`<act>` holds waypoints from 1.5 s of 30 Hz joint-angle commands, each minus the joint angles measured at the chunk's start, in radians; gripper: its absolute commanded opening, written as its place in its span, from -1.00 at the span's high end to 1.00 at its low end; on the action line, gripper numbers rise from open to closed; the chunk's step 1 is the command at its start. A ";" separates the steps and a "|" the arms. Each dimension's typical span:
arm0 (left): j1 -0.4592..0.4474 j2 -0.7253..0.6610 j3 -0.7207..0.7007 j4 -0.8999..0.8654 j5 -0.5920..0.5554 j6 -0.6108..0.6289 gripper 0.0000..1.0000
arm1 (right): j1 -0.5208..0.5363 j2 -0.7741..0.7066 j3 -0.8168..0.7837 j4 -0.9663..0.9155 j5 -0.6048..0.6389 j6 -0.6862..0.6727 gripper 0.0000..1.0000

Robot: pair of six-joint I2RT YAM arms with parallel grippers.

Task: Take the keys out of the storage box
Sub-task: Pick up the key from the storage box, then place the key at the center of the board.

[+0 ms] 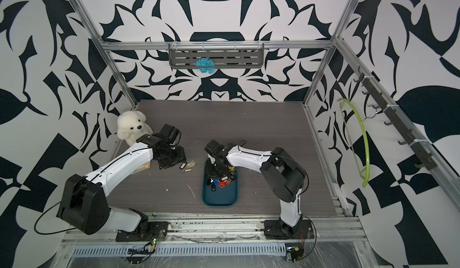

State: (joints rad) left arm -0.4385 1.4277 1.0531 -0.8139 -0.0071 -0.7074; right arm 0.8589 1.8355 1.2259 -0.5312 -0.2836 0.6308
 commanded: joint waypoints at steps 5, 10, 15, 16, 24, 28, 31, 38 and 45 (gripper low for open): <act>0.004 -0.006 -0.024 -0.008 0.014 -0.007 -0.22 | 0.000 -0.148 0.019 -0.051 0.049 -0.007 1.00; 0.005 -0.011 -0.027 -0.008 0.018 -0.007 -0.22 | -0.015 -0.162 0.005 -0.050 0.041 0.000 1.00; 0.005 -0.022 -0.030 -0.008 0.018 -0.007 -0.22 | -0.039 -0.182 -0.020 -0.034 0.026 0.012 1.00; 0.005 -0.024 -0.032 -0.008 0.018 -0.007 -0.22 | -0.045 -0.189 -0.025 -0.031 0.023 0.013 1.00; 0.004 -0.031 -0.019 -0.014 0.025 -0.008 -0.21 | -0.162 -0.314 -0.092 -0.028 -0.005 0.024 1.00; 0.004 -0.042 -0.012 -0.019 0.020 -0.007 -0.21 | -0.273 -0.415 -0.112 -0.075 -0.009 0.007 1.00; 0.004 -0.049 -0.009 -0.022 0.021 -0.007 -0.21 | -0.374 -0.476 -0.112 -0.149 0.020 -0.026 1.00; -0.007 -0.076 0.004 -0.028 0.009 -0.010 -0.21 | -0.550 -0.548 -0.171 -0.248 0.080 -0.086 1.00; -0.066 -0.089 0.062 -0.040 -0.004 0.006 -0.23 | -0.599 -0.542 -0.285 -0.242 0.095 -0.079 1.00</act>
State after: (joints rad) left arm -0.4801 1.3567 1.0695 -0.8261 -0.0010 -0.7101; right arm 0.2699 1.2976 0.9653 -0.7509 -0.2115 0.5667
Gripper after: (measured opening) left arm 0.614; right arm 0.042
